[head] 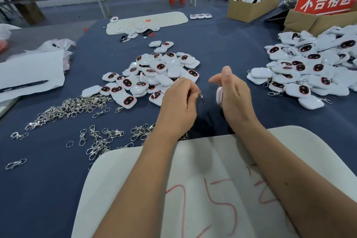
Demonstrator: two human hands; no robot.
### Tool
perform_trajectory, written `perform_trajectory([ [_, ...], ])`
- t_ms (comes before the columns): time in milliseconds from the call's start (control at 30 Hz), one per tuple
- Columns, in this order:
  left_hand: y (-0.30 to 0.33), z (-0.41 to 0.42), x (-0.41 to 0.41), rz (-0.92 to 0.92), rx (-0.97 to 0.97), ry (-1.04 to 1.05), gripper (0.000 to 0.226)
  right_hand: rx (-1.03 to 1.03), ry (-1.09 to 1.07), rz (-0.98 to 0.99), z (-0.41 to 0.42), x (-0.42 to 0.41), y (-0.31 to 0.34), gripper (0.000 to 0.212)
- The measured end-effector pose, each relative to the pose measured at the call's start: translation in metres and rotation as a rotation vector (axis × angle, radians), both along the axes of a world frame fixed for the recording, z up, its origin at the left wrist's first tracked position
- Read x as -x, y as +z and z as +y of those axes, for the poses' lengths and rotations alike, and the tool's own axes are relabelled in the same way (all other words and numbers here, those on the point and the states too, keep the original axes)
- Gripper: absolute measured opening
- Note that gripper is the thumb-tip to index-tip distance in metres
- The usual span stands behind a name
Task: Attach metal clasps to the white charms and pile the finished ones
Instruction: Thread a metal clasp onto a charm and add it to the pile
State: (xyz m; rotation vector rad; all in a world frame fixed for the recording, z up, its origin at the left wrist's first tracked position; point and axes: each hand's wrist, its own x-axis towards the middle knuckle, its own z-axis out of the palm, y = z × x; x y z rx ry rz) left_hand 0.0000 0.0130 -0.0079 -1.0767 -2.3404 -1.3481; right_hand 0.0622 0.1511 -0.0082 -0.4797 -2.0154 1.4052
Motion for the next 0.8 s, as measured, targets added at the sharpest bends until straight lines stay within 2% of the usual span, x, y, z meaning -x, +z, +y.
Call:
perform_trajectory([
  [67,-0.001,0.001,0.000,-0.003,0.022,-0.016,0.013,0.146,0.041,-0.007,0.004,0.002,0.001,0.036],
  [100,-0.001,0.001,0.000,-0.003,0.029,-0.021,0.013,0.139,0.051,-0.031,0.005,0.002,0.002,0.034],
  [167,-0.001,0.001,0.000,-0.007,0.035,-0.023,0.013,-0.026,0.033,-0.118,0.005,0.003,0.002,0.035],
  [300,-0.001,0.001,0.001,-0.017,0.039,-0.015,0.013,-0.530,0.110,-0.340,-0.003,0.006,-0.001,0.026],
  [367,-0.001,0.000,0.001,-0.027,0.037,-0.013,0.012,-0.632,0.152,-0.398,-0.006,0.006,-0.003,0.027],
  [533,-0.001,-0.002,0.003,-0.032,0.020,0.005,0.011,-0.681,0.182,-0.354,-0.009,0.003,-0.005,0.037],
  [667,-0.001,-0.003,0.004,-0.056,-0.005,0.036,0.012,-0.688,0.218,-0.320,-0.009,0.003,-0.007,0.022],
  [800,-0.001,-0.003,0.007,-0.051,-0.032,0.041,0.012,-0.655,0.122,-0.271,-0.004,0.006,-0.007,0.018],
])
